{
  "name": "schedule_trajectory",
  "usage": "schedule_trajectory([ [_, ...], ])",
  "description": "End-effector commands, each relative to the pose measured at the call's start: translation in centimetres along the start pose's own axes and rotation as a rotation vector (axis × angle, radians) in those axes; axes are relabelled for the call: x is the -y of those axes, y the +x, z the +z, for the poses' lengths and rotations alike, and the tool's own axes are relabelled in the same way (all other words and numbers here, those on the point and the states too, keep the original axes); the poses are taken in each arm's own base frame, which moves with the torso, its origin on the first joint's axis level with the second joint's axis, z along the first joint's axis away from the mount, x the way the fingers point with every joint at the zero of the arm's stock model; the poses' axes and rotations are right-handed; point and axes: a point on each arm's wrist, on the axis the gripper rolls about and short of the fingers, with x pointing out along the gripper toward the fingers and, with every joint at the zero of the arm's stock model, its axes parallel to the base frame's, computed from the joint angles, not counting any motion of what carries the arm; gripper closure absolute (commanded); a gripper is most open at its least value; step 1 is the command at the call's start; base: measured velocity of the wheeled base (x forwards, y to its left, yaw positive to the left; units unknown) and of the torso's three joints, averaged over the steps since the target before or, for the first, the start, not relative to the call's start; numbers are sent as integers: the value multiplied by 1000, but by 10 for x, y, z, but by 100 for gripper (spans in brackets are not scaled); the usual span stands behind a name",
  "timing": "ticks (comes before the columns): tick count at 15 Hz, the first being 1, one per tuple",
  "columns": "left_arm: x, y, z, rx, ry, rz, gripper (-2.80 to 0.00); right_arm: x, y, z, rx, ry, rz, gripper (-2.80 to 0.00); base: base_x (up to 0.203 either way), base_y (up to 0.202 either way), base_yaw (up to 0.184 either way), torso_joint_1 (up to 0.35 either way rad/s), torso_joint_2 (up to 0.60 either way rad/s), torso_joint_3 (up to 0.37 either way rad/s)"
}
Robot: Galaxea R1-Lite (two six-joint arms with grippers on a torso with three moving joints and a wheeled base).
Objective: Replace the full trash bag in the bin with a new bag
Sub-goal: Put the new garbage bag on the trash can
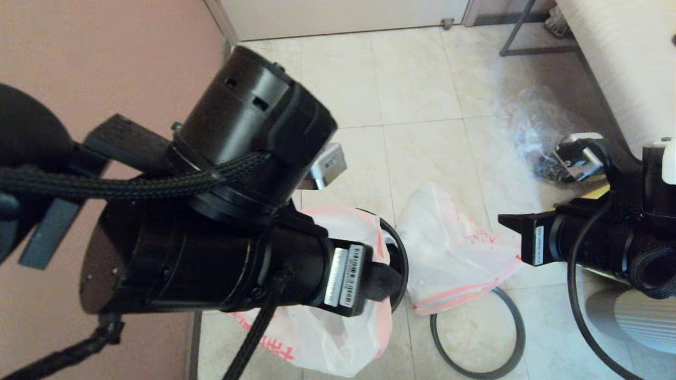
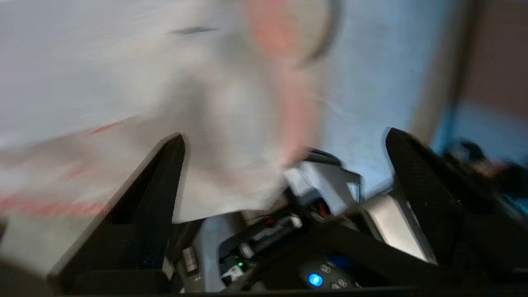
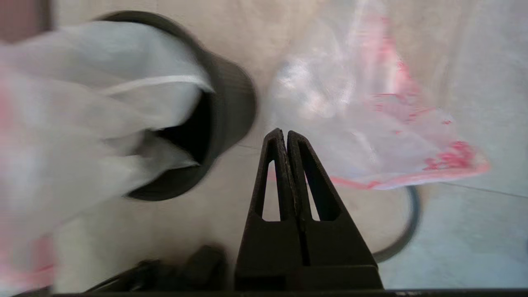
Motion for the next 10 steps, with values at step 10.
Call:
schedule_trajectory([
  [10,-101,-31,-74,47,-288,230,0,-66,5,57,-201,-27,159,0,0,0,0,0,0,0],
])
